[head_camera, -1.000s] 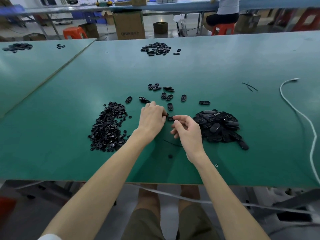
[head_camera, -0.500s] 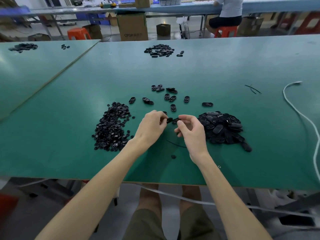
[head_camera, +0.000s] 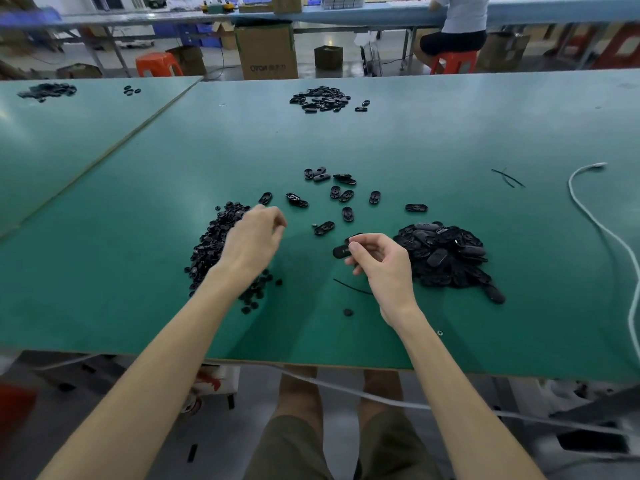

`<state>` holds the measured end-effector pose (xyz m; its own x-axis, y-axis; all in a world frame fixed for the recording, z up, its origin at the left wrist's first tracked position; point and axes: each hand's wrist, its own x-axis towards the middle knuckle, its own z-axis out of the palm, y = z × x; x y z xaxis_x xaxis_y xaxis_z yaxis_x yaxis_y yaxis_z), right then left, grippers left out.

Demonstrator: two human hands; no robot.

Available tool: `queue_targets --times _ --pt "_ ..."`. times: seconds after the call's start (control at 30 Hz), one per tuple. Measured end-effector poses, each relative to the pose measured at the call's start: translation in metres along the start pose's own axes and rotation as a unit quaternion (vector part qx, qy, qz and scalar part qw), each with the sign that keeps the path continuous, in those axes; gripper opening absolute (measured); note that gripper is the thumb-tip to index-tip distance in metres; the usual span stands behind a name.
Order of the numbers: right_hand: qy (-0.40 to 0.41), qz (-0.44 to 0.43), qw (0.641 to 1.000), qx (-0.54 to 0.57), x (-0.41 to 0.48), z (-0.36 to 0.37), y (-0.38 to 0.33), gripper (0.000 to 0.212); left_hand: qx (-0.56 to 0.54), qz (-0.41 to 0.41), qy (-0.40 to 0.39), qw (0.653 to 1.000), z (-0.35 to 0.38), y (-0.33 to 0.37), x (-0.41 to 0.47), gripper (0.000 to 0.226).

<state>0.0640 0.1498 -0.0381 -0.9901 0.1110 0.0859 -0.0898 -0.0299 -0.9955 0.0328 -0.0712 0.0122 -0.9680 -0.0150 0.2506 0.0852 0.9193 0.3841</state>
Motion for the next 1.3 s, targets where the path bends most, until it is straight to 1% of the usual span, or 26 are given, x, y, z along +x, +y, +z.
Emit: queue_targets --times 0.1,0.2,0.5,0.57,0.63,0.7,0.8,0.87,0.97,1.1,1.2,1.3 --pt "0.001 0.002 1.0 0.007 0.0 0.0 0.0 0.009 0.049 -0.051 0.0 0.997 -0.006 -0.022 0.006 0.01" --pt "0.0 0.003 1.0 0.008 0.0 0.0 0.0 0.011 0.063 -0.072 -0.013 0.995 -0.001 -0.032 0.006 0.012" --pt "0.003 0.01 1.0 0.018 0.0 -0.001 0.0 0.01 0.082 -0.053 0.025 0.995 0.003 -0.034 0.004 0.02" --pt "0.004 0.01 1.0 0.023 0.0 0.0 0.0 0.011 0.027 -0.058 0.037 0.997 0.003 -0.029 0.003 0.018" --pt "0.004 0.009 1.0 0.025 0.001 0.0 -0.001 0.011 -0.072 -0.064 0.033 0.995 0.003 -0.018 -0.001 0.014" --pt "0.005 0.008 1.0 0.026 0.001 0.0 -0.001 0.011 -0.147 -0.052 0.01 0.988 0.005 -0.001 -0.007 0.011" --pt "0.008 0.005 1.0 0.027 0.001 0.001 -0.001 0.01 -0.22 -0.019 -0.032 0.975 0.012 0.024 -0.015 0.006" --pt "0.01 0.003 1.0 0.028 0.001 0.001 0.0 0.01 -0.242 -0.004 -0.051 0.969 0.018 0.037 -0.02 0.006" --pt "0.014 0.003 0.999 0.034 0.001 0.001 0.0 0.007 -0.242 0.011 -0.071 0.968 0.025 0.046 -0.026 0.011" --pt "0.019 0.003 0.999 0.034 0.001 0.0 0.0 0.005 -0.235 0.026 -0.097 0.967 0.03 0.047 -0.032 0.007" --pt "0.017 0.0 0.999 0.028 0.002 0.0 0.001 0.004 -0.246 0.035 -0.104 0.963 0.03 0.045 -0.033 0.012" --pt "0.01 -0.004 1.0 0.025 0.001 0.0 0.0 0.005 -0.294 0.028 -0.123 0.947 0.031 0.044 -0.035 0.017"
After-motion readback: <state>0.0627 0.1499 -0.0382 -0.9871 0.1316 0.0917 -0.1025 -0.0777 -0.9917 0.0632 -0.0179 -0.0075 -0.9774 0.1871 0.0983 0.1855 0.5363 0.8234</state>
